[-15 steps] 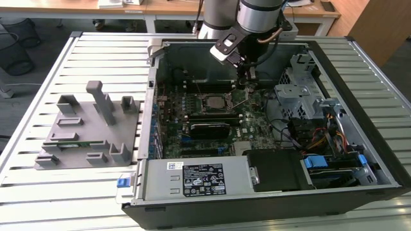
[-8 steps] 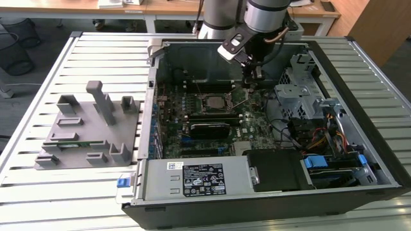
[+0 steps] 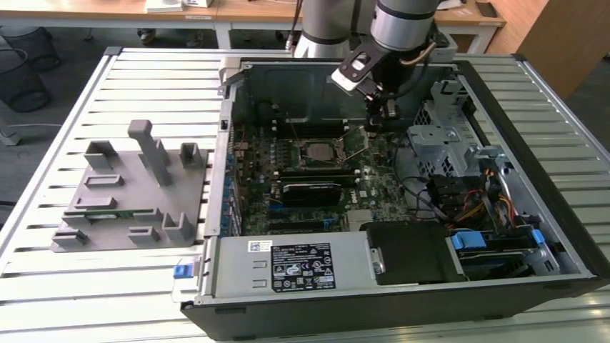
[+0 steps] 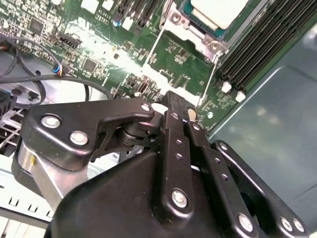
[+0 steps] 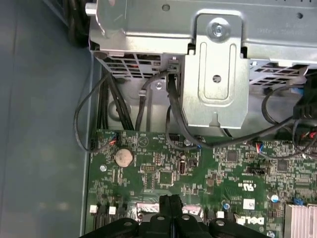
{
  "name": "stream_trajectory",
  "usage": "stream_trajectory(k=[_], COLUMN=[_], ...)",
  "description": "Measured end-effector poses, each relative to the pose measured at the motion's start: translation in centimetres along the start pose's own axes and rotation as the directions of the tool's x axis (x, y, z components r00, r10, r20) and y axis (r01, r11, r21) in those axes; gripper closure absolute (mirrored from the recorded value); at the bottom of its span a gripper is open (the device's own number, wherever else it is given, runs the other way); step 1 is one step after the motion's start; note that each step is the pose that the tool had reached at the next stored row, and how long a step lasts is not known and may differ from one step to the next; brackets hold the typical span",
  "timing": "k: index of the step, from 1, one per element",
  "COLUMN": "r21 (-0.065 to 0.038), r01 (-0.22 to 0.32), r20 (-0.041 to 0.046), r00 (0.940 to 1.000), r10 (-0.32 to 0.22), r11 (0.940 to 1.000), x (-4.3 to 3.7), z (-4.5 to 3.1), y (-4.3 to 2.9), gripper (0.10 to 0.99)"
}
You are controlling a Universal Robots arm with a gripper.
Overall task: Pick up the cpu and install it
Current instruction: 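Close the cpu cover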
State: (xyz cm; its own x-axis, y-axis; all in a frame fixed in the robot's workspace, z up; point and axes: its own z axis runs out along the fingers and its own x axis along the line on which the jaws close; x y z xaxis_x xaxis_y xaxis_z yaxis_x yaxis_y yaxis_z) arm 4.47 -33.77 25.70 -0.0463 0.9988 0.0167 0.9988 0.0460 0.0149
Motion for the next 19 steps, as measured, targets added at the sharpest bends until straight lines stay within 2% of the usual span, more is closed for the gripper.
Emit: stream_trajectory(k=[15,19], r21=[0.000,0.001], r01=[0.011,0.011], r20=[-0.0004,-0.0003], r00=[0.9999,0.9999], r10=[-0.011,-0.011], r11=[0.9999,0.9999], x=[0.14,0.14], z=[0.65,1.18], y=[1.31,1.35], gripper=[0.980,0.980])
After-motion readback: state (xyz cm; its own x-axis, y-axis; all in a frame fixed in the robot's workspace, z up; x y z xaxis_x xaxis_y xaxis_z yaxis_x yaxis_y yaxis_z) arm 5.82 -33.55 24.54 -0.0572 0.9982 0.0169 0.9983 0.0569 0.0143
